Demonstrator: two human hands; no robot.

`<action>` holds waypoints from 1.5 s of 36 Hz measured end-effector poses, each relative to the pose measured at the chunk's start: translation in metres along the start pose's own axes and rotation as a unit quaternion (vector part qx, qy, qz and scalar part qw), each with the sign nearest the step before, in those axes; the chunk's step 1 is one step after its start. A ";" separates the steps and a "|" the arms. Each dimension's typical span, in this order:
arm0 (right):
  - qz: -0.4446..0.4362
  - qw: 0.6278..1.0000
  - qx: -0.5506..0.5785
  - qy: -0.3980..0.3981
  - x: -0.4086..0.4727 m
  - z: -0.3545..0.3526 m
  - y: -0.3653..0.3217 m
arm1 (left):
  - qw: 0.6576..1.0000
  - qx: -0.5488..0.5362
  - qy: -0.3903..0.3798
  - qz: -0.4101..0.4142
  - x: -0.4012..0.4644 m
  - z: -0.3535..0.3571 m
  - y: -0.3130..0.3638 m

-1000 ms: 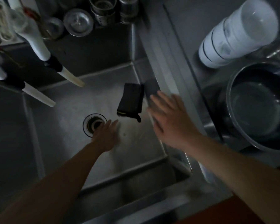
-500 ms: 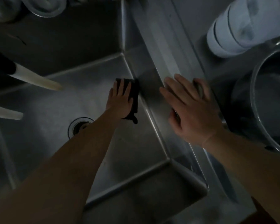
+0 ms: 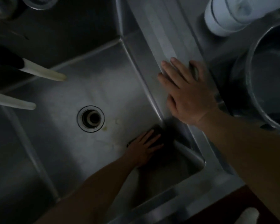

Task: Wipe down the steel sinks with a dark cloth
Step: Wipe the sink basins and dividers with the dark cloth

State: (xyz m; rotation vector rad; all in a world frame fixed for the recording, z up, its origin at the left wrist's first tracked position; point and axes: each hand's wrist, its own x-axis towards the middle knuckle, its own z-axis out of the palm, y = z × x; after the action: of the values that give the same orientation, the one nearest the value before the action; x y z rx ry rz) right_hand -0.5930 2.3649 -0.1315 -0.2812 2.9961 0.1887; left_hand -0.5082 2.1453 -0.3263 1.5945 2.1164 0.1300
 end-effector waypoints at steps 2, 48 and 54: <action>-0.003 1.000 0.002 0.021 0.001 0.002 0.001 | 0.999 -0.015 -0.042 -0.006 0.001 -0.003 -0.004; -0.016 0.998 0.008 0.056 0.000 0.003 -0.004 | 0.922 -0.076 0.083 -0.370 -0.035 -0.004 -0.133; -0.013 1.000 0.005 0.014 0.000 0.003 -0.002 | 0.810 -0.205 0.119 -0.536 0.069 -0.042 -0.129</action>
State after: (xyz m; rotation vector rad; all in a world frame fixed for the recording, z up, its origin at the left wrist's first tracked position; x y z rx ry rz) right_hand -0.5919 2.3632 -0.1351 -0.3240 3.0176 0.1688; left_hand -0.6539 2.1769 -0.3573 0.0057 2.6121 0.3738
